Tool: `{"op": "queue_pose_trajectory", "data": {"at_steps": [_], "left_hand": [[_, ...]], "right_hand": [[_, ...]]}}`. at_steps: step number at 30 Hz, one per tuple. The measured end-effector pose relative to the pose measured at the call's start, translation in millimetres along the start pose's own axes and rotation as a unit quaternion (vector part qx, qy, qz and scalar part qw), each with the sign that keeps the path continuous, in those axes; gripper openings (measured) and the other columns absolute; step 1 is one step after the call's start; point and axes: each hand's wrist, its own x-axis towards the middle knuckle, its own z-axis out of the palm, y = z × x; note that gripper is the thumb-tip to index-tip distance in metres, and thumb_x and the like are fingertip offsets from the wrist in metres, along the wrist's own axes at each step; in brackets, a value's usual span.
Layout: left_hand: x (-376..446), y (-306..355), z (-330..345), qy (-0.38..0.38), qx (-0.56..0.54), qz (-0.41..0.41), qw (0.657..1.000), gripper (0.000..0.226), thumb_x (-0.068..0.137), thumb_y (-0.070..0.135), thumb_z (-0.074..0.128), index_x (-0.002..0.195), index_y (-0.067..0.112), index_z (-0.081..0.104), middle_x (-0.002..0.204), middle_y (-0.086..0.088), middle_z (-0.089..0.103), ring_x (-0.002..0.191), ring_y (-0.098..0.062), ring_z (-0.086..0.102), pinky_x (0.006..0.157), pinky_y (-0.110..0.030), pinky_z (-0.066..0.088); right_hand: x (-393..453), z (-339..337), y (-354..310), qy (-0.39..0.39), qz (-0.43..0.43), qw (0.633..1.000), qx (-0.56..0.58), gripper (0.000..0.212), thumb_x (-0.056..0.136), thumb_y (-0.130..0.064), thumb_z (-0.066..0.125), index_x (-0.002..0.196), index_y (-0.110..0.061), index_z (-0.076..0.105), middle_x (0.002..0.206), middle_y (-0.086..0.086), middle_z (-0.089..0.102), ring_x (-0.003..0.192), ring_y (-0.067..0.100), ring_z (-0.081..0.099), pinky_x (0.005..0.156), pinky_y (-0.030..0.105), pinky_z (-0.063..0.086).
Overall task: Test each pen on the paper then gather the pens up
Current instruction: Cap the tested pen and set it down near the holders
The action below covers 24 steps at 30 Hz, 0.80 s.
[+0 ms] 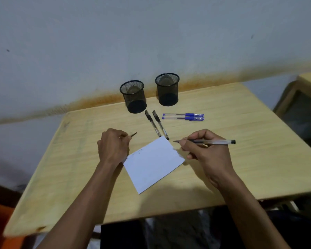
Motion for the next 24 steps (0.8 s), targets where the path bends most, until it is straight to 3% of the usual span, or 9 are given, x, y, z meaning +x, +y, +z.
{"op": "queue_pose_trajectory", "data": {"at_steps": [2,5,8,11,13,15,19,24], "left_hand": [[-4,0,-7,0.011,-0.039,0.015,0.999,0.016,0.089,0.021,0.069,0.08,0.01,0.075,0.065,-0.002,0.066,0.076,-0.029,0.065,0.066,-0.034,0.044],[-20,0,-21,0.052,-0.126,0.033,0.99,0.007,0.09,0.018,0.068,0.088,0.015,0.074,0.083,0.007,0.066,0.084,-0.017,0.062,0.072,-0.028,0.043],[-42,2,-28,0.042,-0.235,0.02,0.971,0.003,0.089,0.019,0.071,0.091,0.02,0.073,0.089,0.012,0.072,0.087,-0.008,0.066,0.078,-0.022,0.047],[-66,9,-31,0.018,-0.296,0.025,0.955,0.005,0.088,0.014,0.073,0.091,0.018,0.074,0.087,0.009,0.074,0.084,-0.003,0.067,0.077,-0.017,0.05],[-79,12,-34,0.008,-0.311,0.046,0.949,0.01,0.087,0.011,0.074,0.09,0.02,0.074,0.088,0.01,0.074,0.086,-0.004,0.068,0.076,-0.014,0.05],[-86,11,-34,0.007,-0.316,0.07,0.946,0.014,0.087,0.011,0.074,0.089,0.025,0.073,0.088,0.011,0.074,0.087,-0.004,0.068,0.077,-0.016,0.051],[-94,9,-36,0.004,-0.302,0.132,0.944,0.01,0.086,0.02,0.07,0.092,0.028,0.072,0.091,0.014,0.072,0.09,-0.009,0.068,0.08,-0.021,0.051],[-96,9,-39,0.0,-0.306,0.153,0.94,0.01,0.086,0.014,0.07,0.093,0.02,0.074,0.091,0.011,0.072,0.091,-0.01,0.067,0.08,-0.015,0.046]], "right_hand": [[-2,3,-2,-0.007,0.002,1.0,-0.001,0.012,0.08,0.003,0.08,0.087,-0.001,0.071,0.076,0.003,0.077,0.063,0.01,0.07,0.058,0.024,0.057],[-5,6,-11,-0.029,-0.009,0.999,0.023,0.014,0.082,0.004,0.078,0.087,-0.009,0.076,0.082,0.007,0.08,0.071,0.015,0.074,0.061,0.023,0.057],[-8,14,-19,-0.046,-0.034,0.998,0.017,0.012,0.084,-0.002,0.078,0.089,-0.013,0.076,0.084,0.008,0.08,0.081,0.021,0.078,0.061,0.024,0.057],[-12,21,-24,-0.051,-0.066,0.996,-0.035,0.01,0.078,-0.027,0.084,0.085,-0.021,0.079,0.091,-0.001,0.08,0.094,0.016,0.076,0.07,0.029,0.06],[-14,24,-27,-0.064,-0.082,0.99,-0.093,0.024,0.069,-0.047,0.081,0.082,-0.028,0.082,0.11,-0.013,0.077,0.111,0.003,0.068,0.085,0.024,0.056],[-16,26,-28,-0.083,-0.088,0.985,-0.126,0.029,0.065,-0.054,0.078,0.082,-0.03,0.082,0.126,-0.019,0.07,0.121,-0.005,0.06,0.095,0.029,0.054],[-19,28,-26,-0.08,-0.091,0.984,-0.127,0.024,0.066,-0.049,0.082,0.079,-0.029,0.083,0.128,-0.021,0.068,0.118,-0.007,0.061,0.1,0.044,0.055],[-22,31,-23,-0.095,-0.075,0.984,-0.134,0.012,0.071,-0.039,0.085,0.078,-0.03,0.082,0.126,-0.018,0.069,0.114,-0.008,0.063,0.099,0.044,0.056]]}}
